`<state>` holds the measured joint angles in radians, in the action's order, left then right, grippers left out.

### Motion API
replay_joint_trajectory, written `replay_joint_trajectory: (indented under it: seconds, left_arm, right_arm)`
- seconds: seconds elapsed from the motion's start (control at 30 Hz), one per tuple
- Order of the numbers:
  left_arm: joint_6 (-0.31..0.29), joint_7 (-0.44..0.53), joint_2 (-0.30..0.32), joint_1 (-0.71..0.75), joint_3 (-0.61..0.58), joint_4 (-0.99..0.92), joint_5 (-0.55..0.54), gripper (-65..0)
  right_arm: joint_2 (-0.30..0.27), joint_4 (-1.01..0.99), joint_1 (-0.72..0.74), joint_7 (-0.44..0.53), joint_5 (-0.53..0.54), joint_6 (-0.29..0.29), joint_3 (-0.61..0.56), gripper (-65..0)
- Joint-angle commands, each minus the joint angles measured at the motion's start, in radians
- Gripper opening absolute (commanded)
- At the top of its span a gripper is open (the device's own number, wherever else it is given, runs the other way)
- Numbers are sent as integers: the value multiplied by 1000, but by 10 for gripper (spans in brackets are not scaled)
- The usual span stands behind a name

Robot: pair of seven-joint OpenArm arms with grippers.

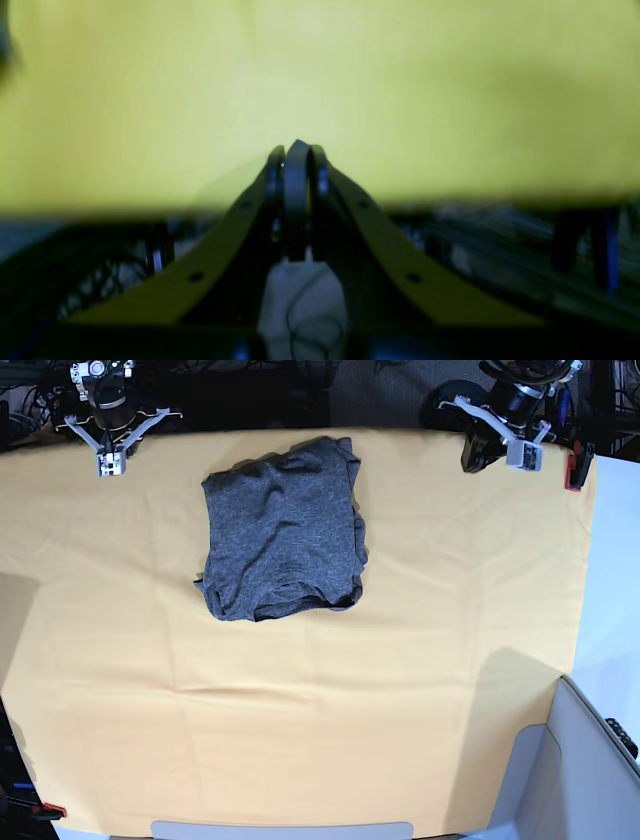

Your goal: Fold the T-shirt properly

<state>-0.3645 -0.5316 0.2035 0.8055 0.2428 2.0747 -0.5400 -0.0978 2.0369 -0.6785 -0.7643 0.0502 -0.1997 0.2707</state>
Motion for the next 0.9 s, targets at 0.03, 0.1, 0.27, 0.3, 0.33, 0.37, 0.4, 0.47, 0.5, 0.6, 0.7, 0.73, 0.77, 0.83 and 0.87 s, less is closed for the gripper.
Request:
replay_joint_trajectory:
  seconds: [0.03,0.1,0.27,0.3,0.33,0.37,0.4,0.47,0.5,0.6,0.7,0.73,0.77,0.83,0.87]
  left_arm:
    - [2,-22,6,32,48,14,-15,-650]
    - [2,-98,6,39,86,11,-15,-650]
    - [2,-229,9,39,97,-131,-16,-650]
    - [2,-218,9,38,80,-187,-16,-650]
    - [2,-200,11,36,65,-246,-15,-650]
    - [2,-163,12,25,36,-325,-12,-650]
    - [2,-121,14,-1,2,-409,-10,-650]
    - [3,-25,32,-74,-79,-618,-10,-650]
    - [3,21,35,-117,-124,-734,-10,-650]
    - [3,160,34,-274,-273,-1064,-10,-650]
    - [5,302,21,-412,-455,-1330,-10,-650]
    - [5,359,9,-446,-523,-1403,-10,-650]
    - [11,411,0,-473,-573,-1463,-10,-650]
    - [60,517,-23,-532,-666,-1591,-10,-650]
    - [88,554,-37,-556,-690,-1647,-10,-650]
  right_arm:
    - [-4,20,-62,15,-5,3,19,-650]
    - [-3,18,-109,15,-5,3,14,-650]
    - [-4,-46,-180,9,-6,3,12,-650]
    - [-6,-81,-180,9,-6,3,12,-650]
    - [-6,-126,-177,9,-6,3,12,-650]
    - [-6,-187,-162,9,-6,3,12,-650]
    - [-6,-247,-134,9,-6,3,12,-650]
    - [-3,-425,-54,12,-6,3,11,-650]
    - [0,-516,-10,13,-6,3,11,-650]
    - [0,-776,125,16,-6,3,11,-650]
    - [5,-971,227,75,-5,3,11,-650]
    - [13,-1043,257,124,-5,3,11,-650]
    - [17,-1111,283,170,-6,3,11,-650]
    - [19,-1260,349,257,-8,3,6,-650]
    - [19,-1321,377,288,-8,3,-9,-650]
